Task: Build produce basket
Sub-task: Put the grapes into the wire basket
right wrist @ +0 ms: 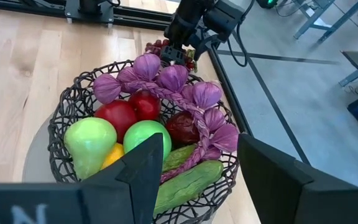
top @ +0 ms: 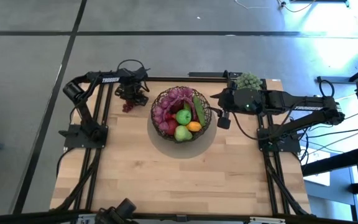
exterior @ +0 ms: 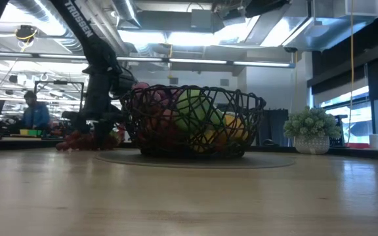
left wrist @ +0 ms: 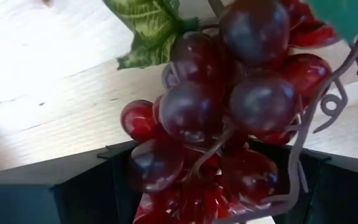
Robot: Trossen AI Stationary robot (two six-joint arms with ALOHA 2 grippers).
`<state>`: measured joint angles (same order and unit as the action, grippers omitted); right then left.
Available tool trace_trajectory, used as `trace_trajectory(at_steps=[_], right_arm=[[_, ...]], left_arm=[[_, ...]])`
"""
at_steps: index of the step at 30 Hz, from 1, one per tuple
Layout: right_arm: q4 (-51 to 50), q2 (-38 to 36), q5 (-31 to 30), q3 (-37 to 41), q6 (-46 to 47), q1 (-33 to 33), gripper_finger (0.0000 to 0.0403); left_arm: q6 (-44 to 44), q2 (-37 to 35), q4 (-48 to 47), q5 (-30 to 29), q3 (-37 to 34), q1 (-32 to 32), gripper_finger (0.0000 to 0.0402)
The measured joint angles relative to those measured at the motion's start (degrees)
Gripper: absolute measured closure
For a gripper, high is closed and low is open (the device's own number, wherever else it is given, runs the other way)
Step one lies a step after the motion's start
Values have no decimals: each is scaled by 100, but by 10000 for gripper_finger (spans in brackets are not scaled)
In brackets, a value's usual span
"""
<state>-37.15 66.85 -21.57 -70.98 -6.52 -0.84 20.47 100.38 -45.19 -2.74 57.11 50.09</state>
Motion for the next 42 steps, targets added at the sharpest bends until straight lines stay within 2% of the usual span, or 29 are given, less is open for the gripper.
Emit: trace_trajectory(at_steps=[6,14,24,34,42], right_arm=[[0,0,1,0,0,0,196],[-2,0,3,0,0,0,196],[-2,0,16,0,-1,0,196],[-2,0,16,0,0,0,196],[-4,0,14,0,-1,0,196]], left_arm=[[19,-4,-13,-56,-38,-2,169],[35,-4,-17,-61,-43,-4,212],[35,-4,-15,-88,-45,-4,286],[-5,0,-37,-186,-19,0,388],[-59,-22,-441,-680,494,-105,398]])
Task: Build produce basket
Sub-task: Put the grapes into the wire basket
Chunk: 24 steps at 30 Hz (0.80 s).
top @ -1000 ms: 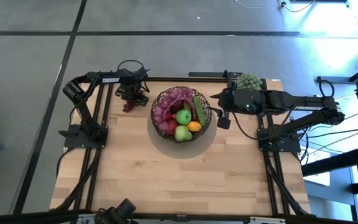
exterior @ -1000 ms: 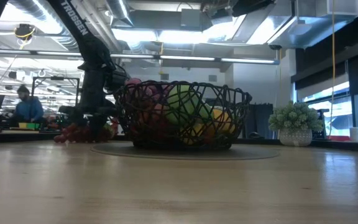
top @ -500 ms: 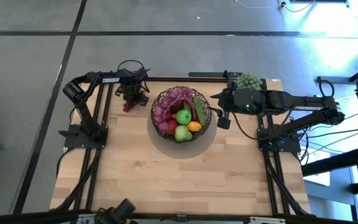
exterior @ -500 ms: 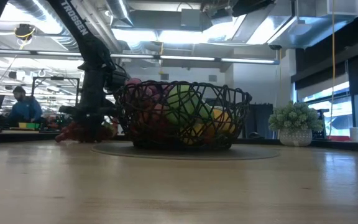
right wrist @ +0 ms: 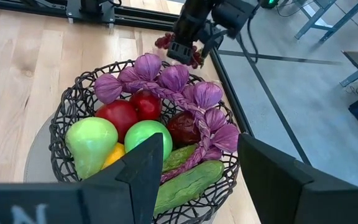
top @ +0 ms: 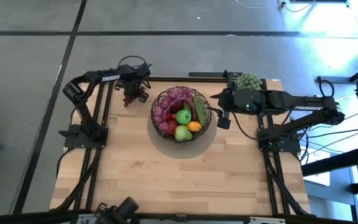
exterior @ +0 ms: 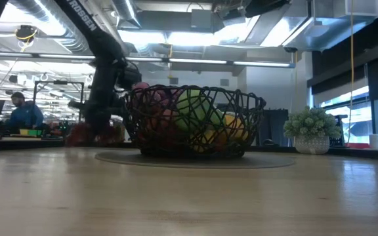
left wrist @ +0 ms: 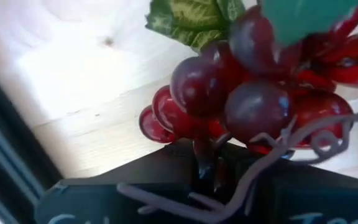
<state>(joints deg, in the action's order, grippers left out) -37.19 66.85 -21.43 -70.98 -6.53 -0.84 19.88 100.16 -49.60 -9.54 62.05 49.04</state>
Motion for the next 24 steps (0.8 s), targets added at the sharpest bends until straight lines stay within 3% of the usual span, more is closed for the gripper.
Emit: trace_trajectory(at_steps=[14,24], right_arm=[[-50,0,-7,0,-1,0,196],[-50,0,-203,0,-5,-2,196]], left_arm=[[-112,-777,-691,-1038,1396,-68,400],[-251,-1246,-840,-1091,2809,-679,401]])
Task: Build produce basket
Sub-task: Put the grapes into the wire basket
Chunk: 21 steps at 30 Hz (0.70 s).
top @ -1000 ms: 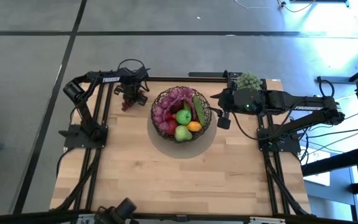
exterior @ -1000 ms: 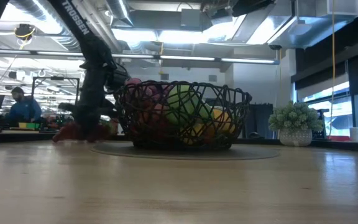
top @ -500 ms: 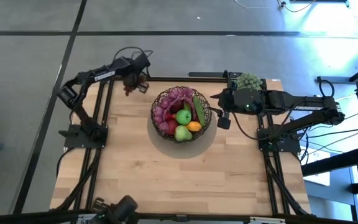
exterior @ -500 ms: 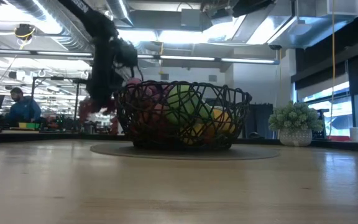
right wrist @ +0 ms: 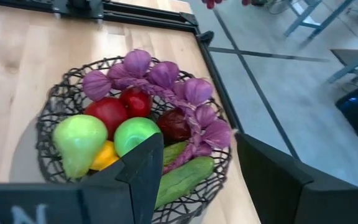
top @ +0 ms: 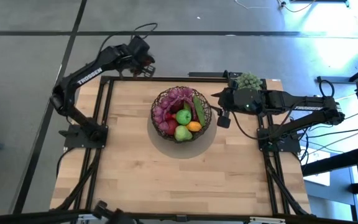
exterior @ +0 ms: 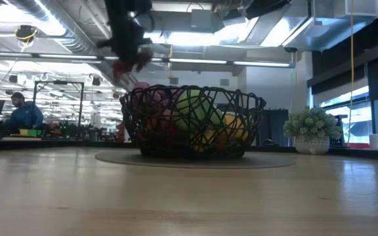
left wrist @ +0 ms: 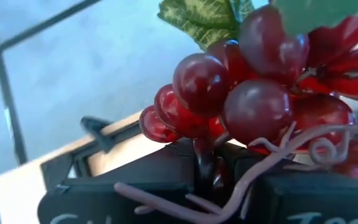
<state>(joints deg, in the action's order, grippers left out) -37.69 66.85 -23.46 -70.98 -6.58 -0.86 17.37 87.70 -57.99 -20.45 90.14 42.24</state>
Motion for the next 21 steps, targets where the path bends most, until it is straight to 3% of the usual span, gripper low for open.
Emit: trace_trajectory(at_steps=[8,21], right_arm=[[-1,0,-46,0,-147,1,196],[-59,0,-48,0,41,2,196]], left_arm=[[52,-2,-223,7,821,-1286,401],[1405,12,-293,191,915,-3280,401]])
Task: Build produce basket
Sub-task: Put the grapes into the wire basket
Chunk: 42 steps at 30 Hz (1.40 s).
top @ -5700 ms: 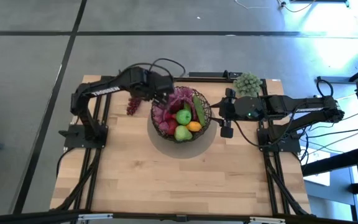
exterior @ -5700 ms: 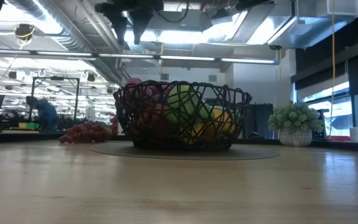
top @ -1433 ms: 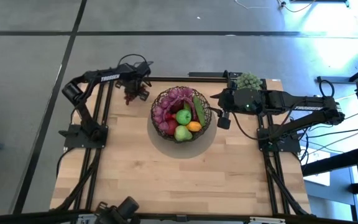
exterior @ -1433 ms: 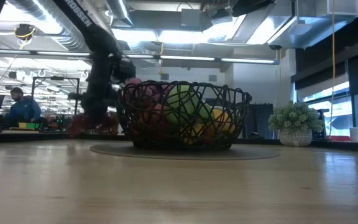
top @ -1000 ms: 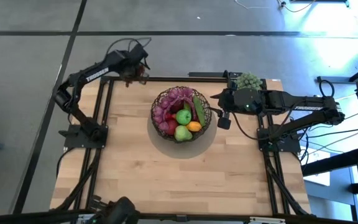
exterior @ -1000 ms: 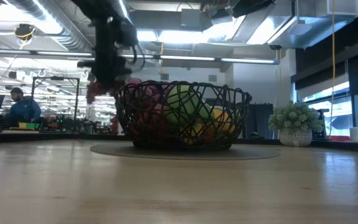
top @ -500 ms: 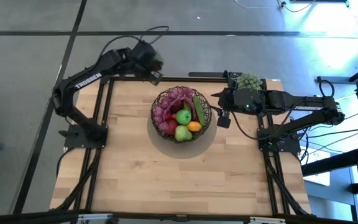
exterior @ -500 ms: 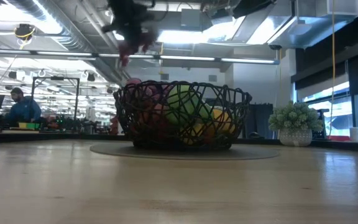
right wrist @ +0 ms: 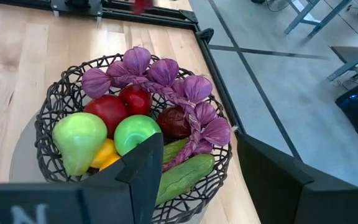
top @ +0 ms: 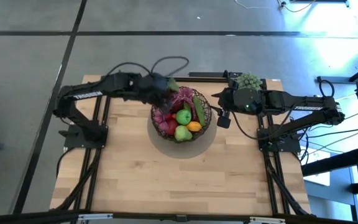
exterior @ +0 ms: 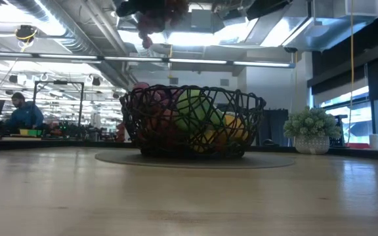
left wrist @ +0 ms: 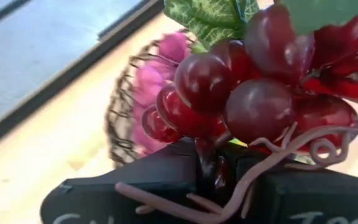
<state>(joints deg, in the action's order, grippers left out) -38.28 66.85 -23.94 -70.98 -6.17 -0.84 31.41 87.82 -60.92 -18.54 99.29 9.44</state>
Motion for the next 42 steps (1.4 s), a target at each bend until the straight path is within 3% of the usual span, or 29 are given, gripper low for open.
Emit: trace_trajectory(at_steps=[11,26,42], right_arm=[[-15,-2,0,0,-24,-2,196],[-90,-2,0,0,-55,-4,196],[-111,-4,0,0,-52,-2,196]], left_arm=[[445,856,606,201,0,-741,401],[556,1715,612,153,0,-656,401],[682,1800,603,151,0,-579,389]])
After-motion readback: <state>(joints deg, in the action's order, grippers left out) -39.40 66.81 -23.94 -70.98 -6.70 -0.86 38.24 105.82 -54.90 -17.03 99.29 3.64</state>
